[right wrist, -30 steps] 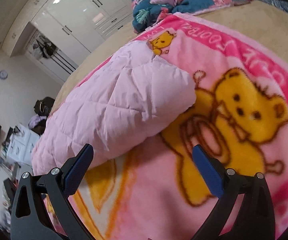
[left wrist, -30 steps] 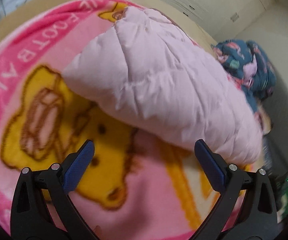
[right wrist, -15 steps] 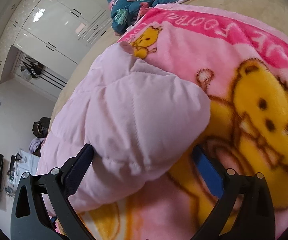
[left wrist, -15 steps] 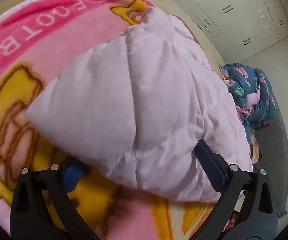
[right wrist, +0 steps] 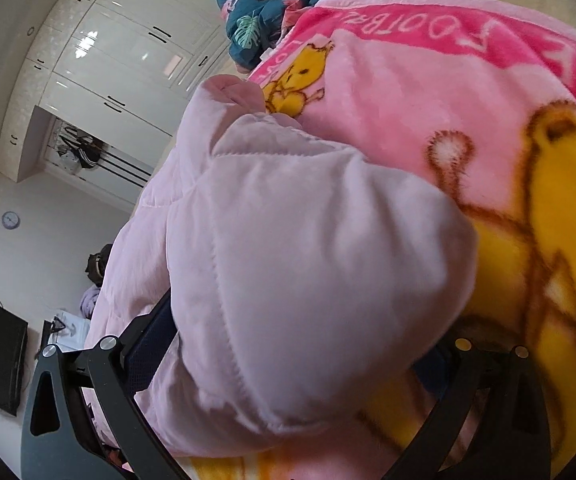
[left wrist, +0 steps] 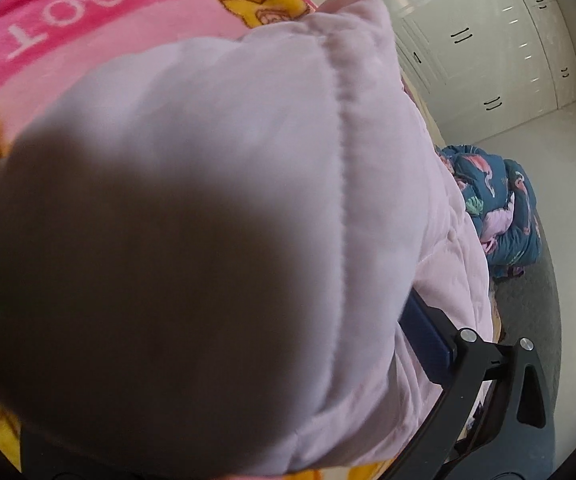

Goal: Fold large clothes
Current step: 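Grasp the folded edge with both grippers and lift it up, then roll the lifted jacket over onto itself with both grippers, then lower the folded jacket onto the blanket and open both grippers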

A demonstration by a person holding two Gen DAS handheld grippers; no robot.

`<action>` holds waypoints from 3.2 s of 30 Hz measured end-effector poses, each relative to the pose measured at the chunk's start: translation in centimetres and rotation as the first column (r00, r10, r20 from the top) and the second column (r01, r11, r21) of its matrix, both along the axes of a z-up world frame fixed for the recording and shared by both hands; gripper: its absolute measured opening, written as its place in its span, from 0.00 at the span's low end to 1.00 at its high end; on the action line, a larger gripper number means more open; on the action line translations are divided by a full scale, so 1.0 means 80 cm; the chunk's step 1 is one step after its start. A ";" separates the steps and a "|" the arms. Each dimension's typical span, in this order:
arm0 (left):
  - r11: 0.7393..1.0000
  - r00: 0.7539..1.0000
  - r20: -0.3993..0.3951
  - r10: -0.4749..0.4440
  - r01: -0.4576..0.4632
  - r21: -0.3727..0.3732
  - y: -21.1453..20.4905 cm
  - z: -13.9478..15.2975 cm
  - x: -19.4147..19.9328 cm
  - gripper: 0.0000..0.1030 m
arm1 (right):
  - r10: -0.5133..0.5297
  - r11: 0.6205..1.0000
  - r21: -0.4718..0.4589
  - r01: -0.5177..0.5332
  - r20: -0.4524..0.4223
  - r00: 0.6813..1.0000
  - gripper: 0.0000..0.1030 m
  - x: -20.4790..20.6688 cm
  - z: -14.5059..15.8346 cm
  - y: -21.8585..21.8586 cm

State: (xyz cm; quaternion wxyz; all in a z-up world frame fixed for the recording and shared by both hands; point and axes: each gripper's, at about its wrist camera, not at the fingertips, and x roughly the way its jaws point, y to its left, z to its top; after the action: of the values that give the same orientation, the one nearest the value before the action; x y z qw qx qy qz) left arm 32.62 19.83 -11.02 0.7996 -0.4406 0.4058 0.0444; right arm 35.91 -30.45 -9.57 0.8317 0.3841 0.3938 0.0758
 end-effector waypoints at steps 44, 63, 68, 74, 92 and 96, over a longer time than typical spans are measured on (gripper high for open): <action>0.792 0.951 0.170 -0.260 0.108 0.601 -0.098 0.173 -0.133 0.29 | 0.543 0.719 -0.653 -0.236 0.318 0.777 0.29 -0.168 0.186 0.124; 0.784 0.960 0.130 -0.248 0.120 0.609 -0.105 0.146 -0.192 0.29 | 0.464 0.786 -0.569 -0.242 0.285 0.839 0.29 -0.233 0.154 0.100; 0.787 0.965 0.109 -0.237 0.125 0.604 -0.100 0.133 -0.196 0.31 | 0.418 0.814 -0.529 -0.241 0.244 0.875 0.32 -0.233 0.133 0.087; 0.796 0.971 0.087 -0.222 0.129 0.591 -0.098 0.117 -0.199 0.33 | 0.342 0.870 -0.430 -0.240 0.176 0.923 0.37 -0.230 0.095 0.061; 0.830 0.977 0.058 -0.204 0.141 0.540 -0.082 0.091 -0.219 0.44 | 0.114 0.973 -0.200 -0.115 -0.016 0.993 0.92 -0.242 0.042 0.007; 0.841 0.979 0.058 -0.195 0.136 0.523 -0.075 0.086 -0.228 0.51 | 0.100 0.975 -0.197 -0.098 0.001 0.995 0.94 -0.259 0.053 0.003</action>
State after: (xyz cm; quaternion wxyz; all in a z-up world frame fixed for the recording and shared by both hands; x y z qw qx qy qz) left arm 14.39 13.81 -4.17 0.9100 -0.1752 0.3712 0.0581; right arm 15.20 -30.18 -5.29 0.8630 0.2794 0.4133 0.0798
